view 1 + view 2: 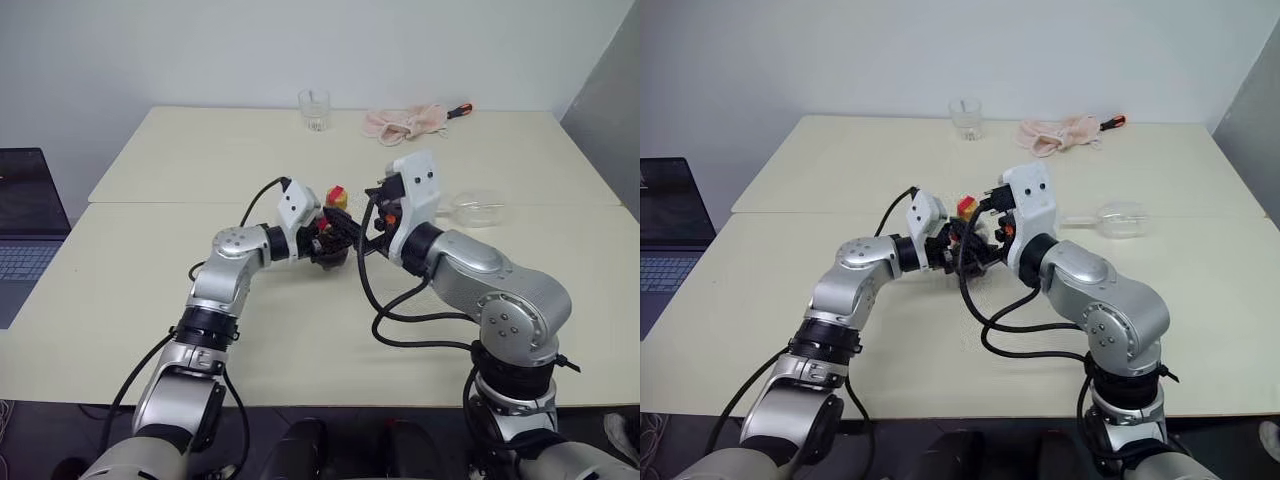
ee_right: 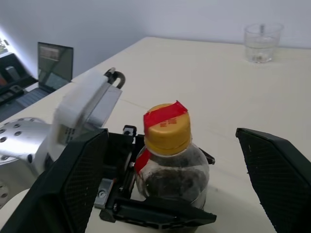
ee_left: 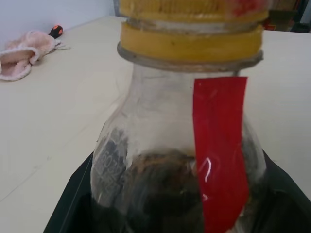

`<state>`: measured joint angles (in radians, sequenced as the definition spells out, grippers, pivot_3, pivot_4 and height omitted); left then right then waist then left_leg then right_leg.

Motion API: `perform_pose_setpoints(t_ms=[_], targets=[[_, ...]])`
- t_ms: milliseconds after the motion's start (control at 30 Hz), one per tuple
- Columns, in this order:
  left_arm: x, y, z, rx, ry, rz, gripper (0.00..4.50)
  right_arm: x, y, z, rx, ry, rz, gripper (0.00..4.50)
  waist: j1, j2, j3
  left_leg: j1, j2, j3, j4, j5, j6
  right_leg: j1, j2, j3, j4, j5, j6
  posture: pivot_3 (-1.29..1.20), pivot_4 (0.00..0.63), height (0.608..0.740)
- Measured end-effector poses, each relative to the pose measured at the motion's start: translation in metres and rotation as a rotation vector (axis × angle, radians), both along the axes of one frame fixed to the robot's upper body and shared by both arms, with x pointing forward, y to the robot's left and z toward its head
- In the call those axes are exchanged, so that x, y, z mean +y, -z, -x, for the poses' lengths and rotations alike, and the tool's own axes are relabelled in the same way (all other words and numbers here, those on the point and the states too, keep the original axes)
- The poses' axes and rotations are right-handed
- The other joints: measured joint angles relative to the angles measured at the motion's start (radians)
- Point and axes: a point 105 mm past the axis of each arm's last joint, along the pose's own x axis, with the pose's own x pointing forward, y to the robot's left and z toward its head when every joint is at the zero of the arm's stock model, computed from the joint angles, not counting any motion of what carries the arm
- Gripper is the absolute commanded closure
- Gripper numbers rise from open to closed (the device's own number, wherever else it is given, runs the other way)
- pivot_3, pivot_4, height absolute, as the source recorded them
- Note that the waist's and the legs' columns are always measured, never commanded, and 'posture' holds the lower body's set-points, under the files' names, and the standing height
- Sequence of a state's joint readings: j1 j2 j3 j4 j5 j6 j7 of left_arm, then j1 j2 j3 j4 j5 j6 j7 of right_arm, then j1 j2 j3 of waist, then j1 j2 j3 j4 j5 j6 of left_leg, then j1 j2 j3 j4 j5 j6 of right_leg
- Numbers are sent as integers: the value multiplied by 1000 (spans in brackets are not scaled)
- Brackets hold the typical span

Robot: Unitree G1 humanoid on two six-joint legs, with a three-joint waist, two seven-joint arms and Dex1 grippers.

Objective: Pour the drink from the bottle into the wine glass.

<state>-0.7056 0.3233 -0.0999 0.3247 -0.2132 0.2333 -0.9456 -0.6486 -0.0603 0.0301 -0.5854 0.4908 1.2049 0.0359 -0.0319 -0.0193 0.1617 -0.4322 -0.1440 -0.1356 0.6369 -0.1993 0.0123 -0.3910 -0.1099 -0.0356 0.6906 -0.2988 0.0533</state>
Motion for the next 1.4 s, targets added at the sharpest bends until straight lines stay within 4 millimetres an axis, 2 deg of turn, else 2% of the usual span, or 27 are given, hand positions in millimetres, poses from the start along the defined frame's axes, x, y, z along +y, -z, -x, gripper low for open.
perform_pose_setpoints(t_ms=[200,333,600,700,900,1033,1167,1400], targets=[[-7,-4,5,-6,31,26,1925,3,-1,-1,3,19,-28,0,-1,0,0,0,0,0,0,0,0,0,0,0,0,0,0,0,150,740],[-10,-9,16,1,105,61,1926,1,-5,2,-18,-79,-67,0,0,0,0,0,0,0,0,0,0,0,0,0,-1,0,0,0,150,740],[-5,-13,32,31,217,71,1926,-30,-11,19,-47,-371,-9,0,-1,0,0,0,1,0,0,0,1,1,1,-1,-2,0,0,0,150,740],[-7,-16,44,46,283,73,1926,-36,-6,16,-30,-427,9,0,-2,0,0,0,1,0,0,0,1,1,1,-1,-2,0,0,0,150,740],[-14,-19,68,67,393,49,1926,-25,-4,24,-52,-669,25,0,-2,0,0,0,2,0,0,0,1,2,1,-1,-2,0,0,0,150,740],[-14,-18,73,72,406,33,1926,-27,-5,19,-61,-743,10,0,0,0,0,0,2,0,1,0,1,2,1,-1,-3,0,0,0,150,740],[-11,-15,74,84,395,23,1926,-32,-7,28,-55,-841,1,0,1,0,0,0,2,0,2,0,1,3,1,-2,-4,0,0,0,150,740],[-14,-14,78,86,402,16,1931,-34,-13,29,-80,-892,6,0,1,0,0,0,2,0,2,0,1,3,1,-2,-4,0,0,0,150,740]])
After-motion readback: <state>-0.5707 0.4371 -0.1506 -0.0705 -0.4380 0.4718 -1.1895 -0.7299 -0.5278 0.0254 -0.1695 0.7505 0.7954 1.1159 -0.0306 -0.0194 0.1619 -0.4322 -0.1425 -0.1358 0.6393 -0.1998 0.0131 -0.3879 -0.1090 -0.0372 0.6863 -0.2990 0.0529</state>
